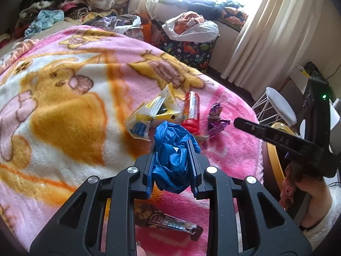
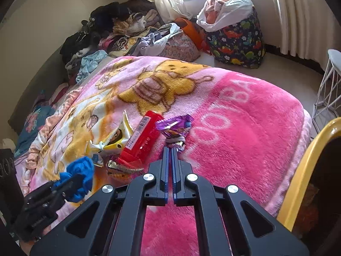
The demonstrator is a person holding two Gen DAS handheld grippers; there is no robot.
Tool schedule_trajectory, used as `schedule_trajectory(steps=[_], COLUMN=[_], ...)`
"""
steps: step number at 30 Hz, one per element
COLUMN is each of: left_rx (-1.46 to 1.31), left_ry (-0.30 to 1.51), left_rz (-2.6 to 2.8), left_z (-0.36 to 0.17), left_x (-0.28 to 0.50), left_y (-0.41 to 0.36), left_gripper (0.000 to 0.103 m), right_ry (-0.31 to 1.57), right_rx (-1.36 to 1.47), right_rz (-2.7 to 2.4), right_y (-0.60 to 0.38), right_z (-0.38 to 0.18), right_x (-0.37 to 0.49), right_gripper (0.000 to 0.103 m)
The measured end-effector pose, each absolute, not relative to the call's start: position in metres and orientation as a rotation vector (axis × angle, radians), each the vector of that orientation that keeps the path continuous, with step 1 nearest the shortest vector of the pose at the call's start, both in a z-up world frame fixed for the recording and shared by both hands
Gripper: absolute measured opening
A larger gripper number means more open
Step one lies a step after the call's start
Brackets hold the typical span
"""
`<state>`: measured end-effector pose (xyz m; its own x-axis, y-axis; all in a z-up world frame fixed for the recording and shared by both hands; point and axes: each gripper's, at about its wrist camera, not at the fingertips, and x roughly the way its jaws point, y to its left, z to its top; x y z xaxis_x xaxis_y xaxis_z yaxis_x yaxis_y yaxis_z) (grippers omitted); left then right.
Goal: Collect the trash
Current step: 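Grasp the blue plastic bag with the left tool while the right tool grasps the purple wrapper, then carry the blue bag and purple wrapper in both tools over the yellow bin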
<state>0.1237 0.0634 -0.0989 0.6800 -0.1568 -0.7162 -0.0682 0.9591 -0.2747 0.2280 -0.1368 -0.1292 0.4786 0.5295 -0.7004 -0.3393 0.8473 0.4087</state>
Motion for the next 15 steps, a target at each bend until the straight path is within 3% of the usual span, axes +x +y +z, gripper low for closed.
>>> schedule_trajectory(steps=[2,5,6,11,13,14,15], left_rx=[-0.289,-0.281,-0.278,-0.265,-0.26,-0.258,-0.255], left_ry=[0.813,0.801,0.798,0.785,0.78,0.779,0.777], left_rz=[-0.056,-0.068,-0.073,-0.088,-0.095,-0.098,-0.102], left_z=[-0.094,-0.088,-0.086,-0.077,-0.073,-0.072,-0.071], left_x=[0.123,0.121,0.12,0.118,0.117,0.116,0.115], left_y=[0.06,0.055,0.054,0.047,0.045,0.043,0.042], left_gripper=[0.019,0.019,0.019,0.019,0.019,0.019,0.019], right_ry=[0.94,0.943,0.941,0.977,0.991,0.998,1.002], right_rx=[0.257,0.27,0.278,0.277,0.281,0.283,0.278], right_rz=[0.545,0.539,0.541,0.555,0.565,0.575,0.583], right_y=[-0.14,-0.14,-0.14,-0.127,-0.123,-0.122,-0.121], right_z=[-0.131,-0.132,-0.132,-0.141,-0.145,-0.148,-0.149], right_x=[0.229,0.23,0.231,0.243,0.247,0.249,0.249], right_gripper=[0.006,0.038,0.041,0.041,0.033,0.019,0.012])
